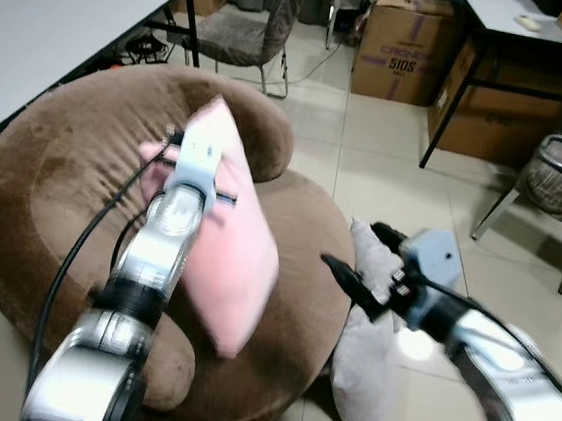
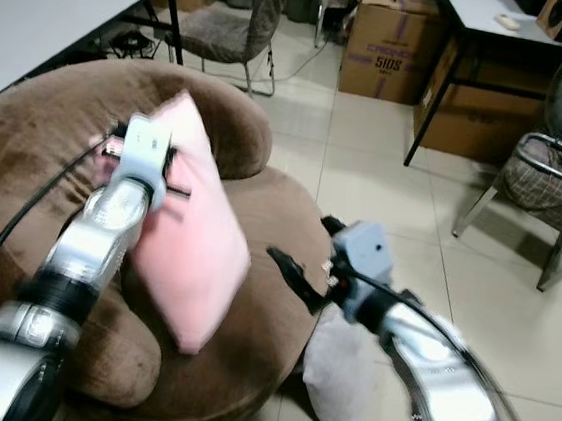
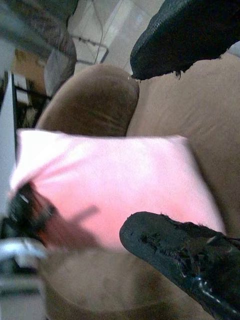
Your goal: Move the pillow to the sofa from floor
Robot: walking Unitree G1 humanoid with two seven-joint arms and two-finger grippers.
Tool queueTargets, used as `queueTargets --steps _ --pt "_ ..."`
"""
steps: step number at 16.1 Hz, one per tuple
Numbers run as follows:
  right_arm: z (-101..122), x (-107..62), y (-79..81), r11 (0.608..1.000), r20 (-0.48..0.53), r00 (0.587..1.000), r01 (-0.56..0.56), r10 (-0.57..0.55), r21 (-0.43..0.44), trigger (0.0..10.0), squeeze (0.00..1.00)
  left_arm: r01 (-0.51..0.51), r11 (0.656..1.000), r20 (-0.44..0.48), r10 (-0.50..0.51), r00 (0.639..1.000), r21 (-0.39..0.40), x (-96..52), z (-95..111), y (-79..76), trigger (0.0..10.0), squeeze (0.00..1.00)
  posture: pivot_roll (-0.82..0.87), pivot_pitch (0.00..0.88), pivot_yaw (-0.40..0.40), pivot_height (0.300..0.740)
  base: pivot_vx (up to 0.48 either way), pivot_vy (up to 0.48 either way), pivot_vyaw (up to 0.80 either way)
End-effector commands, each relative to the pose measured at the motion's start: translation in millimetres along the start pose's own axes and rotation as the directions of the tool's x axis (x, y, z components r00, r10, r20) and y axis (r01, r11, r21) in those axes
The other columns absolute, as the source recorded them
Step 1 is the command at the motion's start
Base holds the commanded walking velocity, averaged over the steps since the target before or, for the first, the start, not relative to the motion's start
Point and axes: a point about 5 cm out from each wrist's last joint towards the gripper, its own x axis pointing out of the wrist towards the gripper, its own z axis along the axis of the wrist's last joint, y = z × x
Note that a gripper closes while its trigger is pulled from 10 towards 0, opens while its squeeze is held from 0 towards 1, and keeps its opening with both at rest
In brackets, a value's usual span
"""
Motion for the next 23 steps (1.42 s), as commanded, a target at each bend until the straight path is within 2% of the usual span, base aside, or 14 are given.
queueTargets --steps 1,3,5,6,9,11,14,15,17,18,19,20,21,23 --pt "7 -4.9 -5.0 1.0 0.005 1.0 -0.024 0.024 -0.02 10.0 0.0 -0.055 0.998 0.035 0.056 0.998 -0.033 7.6 12 1.8 10.0 0.0 -0.02 0.0 0.035 0.74 0.0 0.0 0.0" --pt "8 -9.9 -9.5 0.999 -0.016 0.999 -0.031 0.031 -0.028 10.0 0.0 -0.111 0.992 -0.015 0.111 0.994 -0.059 13.9 10 2.6 10.0 0.0 -0.03 0.0 0.036 0.74 0.0 0.0 0.0" --pt "7 -14.0 -10.3 0.999 -0.042 0.998 -0.044 0.043 -0.026 10.0 0.0 -0.203 0.979 -0.129 0.199 0.971 -0.017 14.7 -9 7.5 10.0 0.0 -0.05 0.0 0.037 0.74 0.0 0.0 0.0" --pt "6 -16.2 -9.5 0.998 -0.059 0.997 -0.055 0.053 -0.027 10.0 0.0 -0.244 0.969 -0.222 0.233 0.947 -0.023 11.4 -26 9.2 10.0 0.0 -0.05 0.0 0.036 0.74 0.0 0.0 0.0" --pt "3 -19.7 -9.3 0.997 -0.085 0.994 -0.075 0.074 -0.019 10.0 0.0 -0.281 0.959 -0.361 0.246 0.9 -0.048 1.2 -57 3.7 10.0 0.0 -0.05 0.009 0.034 0.74 0.0 0.0 0.0" --pt "2 -20.8 -8.7 0.994 -0.104 0.989 -0.111 0.109 -0.018 10.0 0.0 -0.328 0.945 -0.47 0.281 0.837 -0.018 -11.0 -83 4.6 10.0 0.0 -0.05 0.018 0.033 0.74 0.0 0.0 0.0" --pt "0 -26.4 0.9 0.967 -0.133 0.958 -0.249 0.253 0.051 10.0 0.0 -0.377 0.926 -0.482 0.34 0.808 0.02 -13.6 -88 12.5 10.0 0.0 -0.05 0.016 0.029 0.74 0.0 0.0 0.0" --pt "-2 -35.7 9.0 0.924 -0.182 0.906 -0.37 0.383 0.098 10.0 0.0 -0.403 0.915 -0.489 0.366 0.792 0.032 -15.2 -90 16.3 10.0 0.0 -0.04 0.012 0.03 0.74 0.0 0.0 0.0" --pt "-3 -40.8 12.2 0.895 -0.212 0.87 -0.43 0.446 0.119 10.0 0.0 -0.408 0.912 -0.494 0.371 0.786 0.037 -16.3 -92 17.0 10.0 0.0 -0.04 0.011 0.03 0.74 0.0 0.0 0.0" --pt "-3 -46.5 10.4 0.866 -0.257 0.827 -0.483 0.499 0.128 10.0 0.0 -0.4 0.916 -0.492 0.366 0.79 0.038 -17.8 -95 17.0 10.0 0.22 -0.04 0.005 0.028 0.74 0.0 0.0 0.0" --pt "-3 -47.5 6.8 0.86 -0.264 0.819 -0.493 0.509 0.13 10.0 0.0 -0.396 0.918 -0.489 0.358 0.796 0.026 -18.2 -96 17.3 10.0 0.71 -0.04 0.0 0.026 0.74 0.0 0.0 0.0" --pt "-4 -47.2 3.1 0.864 -0.266 0.822 -0.488 0.503 0.126 10.0 0.0 -0.385 0.923 -0.485 0.339 0.806 0.005 -18.0 -96 17.3 10.0 1.0 -0.04 0.0 0.024 0.74 0.0 0.0 0.0" --pt "-6 -46.7 -0.1 0.866 -0.266 0.825 -0.484 0.499 0.125 10.0 0.0 -0.387 0.922 -0.485 0.337 0.807 -0.002 -18.2 -97 18.2 10.0 1.0 -0.04 0.0 0.022 0.74 0.0 0.0 0.0" --pt "-20 -40.7 -11.7 0.879 -0.276 0.835 -0.461 0.475 0.119 10.0 0.0 -0.423 0.904 -0.525 0.331 0.784 -0.063 -21.2 -102 23.6 10.0 1.0 -0.03 0.0 0.021 0.74 0.0 0.0 0.0"
